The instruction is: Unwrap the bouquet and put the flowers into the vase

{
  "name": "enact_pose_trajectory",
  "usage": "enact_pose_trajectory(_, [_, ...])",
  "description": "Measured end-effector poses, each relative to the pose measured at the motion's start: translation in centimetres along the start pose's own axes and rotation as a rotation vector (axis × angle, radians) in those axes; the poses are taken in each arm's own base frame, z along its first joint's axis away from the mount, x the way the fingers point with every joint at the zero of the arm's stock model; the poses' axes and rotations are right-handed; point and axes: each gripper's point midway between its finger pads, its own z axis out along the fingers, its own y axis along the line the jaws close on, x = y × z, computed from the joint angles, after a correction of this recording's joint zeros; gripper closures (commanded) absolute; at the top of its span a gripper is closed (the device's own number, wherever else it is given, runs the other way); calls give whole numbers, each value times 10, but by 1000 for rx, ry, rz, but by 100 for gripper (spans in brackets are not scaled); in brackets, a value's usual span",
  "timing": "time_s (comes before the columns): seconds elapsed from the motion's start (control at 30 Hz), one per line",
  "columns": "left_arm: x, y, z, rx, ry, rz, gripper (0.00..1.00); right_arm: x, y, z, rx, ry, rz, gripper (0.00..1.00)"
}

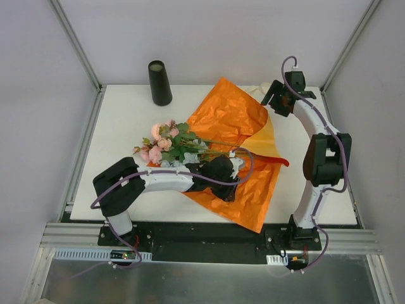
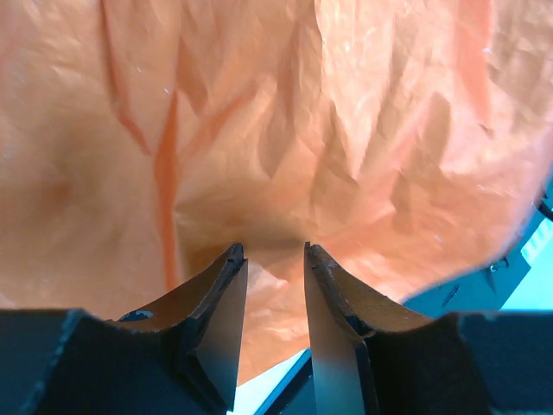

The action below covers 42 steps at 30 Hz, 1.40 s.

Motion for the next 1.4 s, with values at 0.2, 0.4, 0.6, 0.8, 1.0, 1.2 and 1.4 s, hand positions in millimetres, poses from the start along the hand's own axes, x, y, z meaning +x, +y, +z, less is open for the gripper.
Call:
enact_pose_trajectory(0.2, [15, 2, 10, -27, -29, 9, 64, 6, -4, -78, 30, -15, -111, 27])
enact_pose_trajectory(0.4, [14, 9, 15, -47, -77, -12, 64, 71, -14, -112, -12, 86, -310, 28])
enact_pose_trajectory(0.6, [17, 17, 18, -72, -112, -37, 63, 135, -33, -104, -24, 238, -472, 25])
enact_pose_trajectory(0.8, [16, 18, 18, -92, -149, -55, 62, 152, -24, -96, -27, 240, -620, 26])
enact_pose_trajectory(1.0, [16, 17, 19, -104, -171, -73, 61, 157, -40, -85, 44, 225, -667, 29])
enact_pose_trajectory(1.2, [17, 15, 19, -115, -181, -85, 61, 164, -58, -72, 122, 235, -690, 36])
enact_pose_trajectory(1.4, [17, 14, 20, -130, -195, -116, 61, 160, -65, -67, 180, 212, -708, 57])
